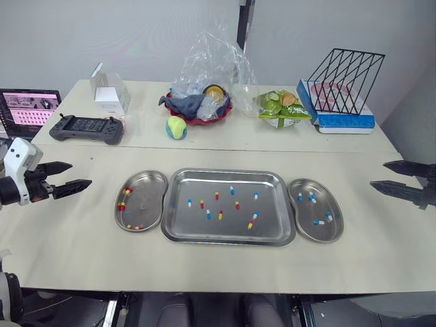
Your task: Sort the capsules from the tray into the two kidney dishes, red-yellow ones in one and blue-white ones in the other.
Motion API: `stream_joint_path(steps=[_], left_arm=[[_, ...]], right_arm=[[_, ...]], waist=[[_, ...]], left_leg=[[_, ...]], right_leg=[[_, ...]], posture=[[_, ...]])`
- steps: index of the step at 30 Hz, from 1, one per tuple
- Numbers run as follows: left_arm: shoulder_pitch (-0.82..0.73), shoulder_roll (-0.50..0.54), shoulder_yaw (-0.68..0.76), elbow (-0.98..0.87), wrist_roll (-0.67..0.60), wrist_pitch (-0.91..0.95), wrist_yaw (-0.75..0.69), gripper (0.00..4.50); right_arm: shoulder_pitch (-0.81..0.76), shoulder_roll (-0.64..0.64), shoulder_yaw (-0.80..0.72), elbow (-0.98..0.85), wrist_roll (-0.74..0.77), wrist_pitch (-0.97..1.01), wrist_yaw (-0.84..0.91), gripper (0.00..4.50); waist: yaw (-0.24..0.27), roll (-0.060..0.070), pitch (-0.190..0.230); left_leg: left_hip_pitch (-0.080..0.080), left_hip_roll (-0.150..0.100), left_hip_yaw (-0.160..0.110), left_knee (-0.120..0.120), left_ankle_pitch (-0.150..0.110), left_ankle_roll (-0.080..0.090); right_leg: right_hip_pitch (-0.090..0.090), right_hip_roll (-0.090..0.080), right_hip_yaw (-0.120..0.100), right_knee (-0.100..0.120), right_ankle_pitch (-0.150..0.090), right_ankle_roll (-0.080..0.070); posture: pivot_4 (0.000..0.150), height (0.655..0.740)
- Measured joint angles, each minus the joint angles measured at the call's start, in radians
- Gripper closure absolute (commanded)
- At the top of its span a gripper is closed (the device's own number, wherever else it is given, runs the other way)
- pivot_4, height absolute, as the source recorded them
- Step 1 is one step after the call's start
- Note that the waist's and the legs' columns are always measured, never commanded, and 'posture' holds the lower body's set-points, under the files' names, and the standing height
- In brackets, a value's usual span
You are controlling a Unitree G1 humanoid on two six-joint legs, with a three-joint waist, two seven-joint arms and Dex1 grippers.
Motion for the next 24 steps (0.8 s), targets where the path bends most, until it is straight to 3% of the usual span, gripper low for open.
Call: stream_joint_path(steps=[19,24], left_arm=[[0.031,0.0,0.008,-0.186,-0.048,0.136,-0.008,0.0],[0.094,0.0,0.01,-0.332,-0.099,0.252,-0.04,0.0]], right_arm=[[0.009,0.024,-0.006,-0.005,0.009,-0.024,0.004,0.02],[0.065,0.024,-0.006,-0.147,0.045,0.037,0.027,0.02]], waist=[[0.0,0.0,0.0],[0.001,0.0,0.0]], left_leg=[[0.0,0.0,0.0,0.0,0.0,0.0],[0.0,0.0,0.0,0.001,0.0,0.0]], right_leg=[[0.0,0.0,0.0,0.0,0.0,0.0],[0.0,0.0,0.0,0.001,0.0,0.0]], posture=[[0.15,0.7334],[0.15,0.7334]])
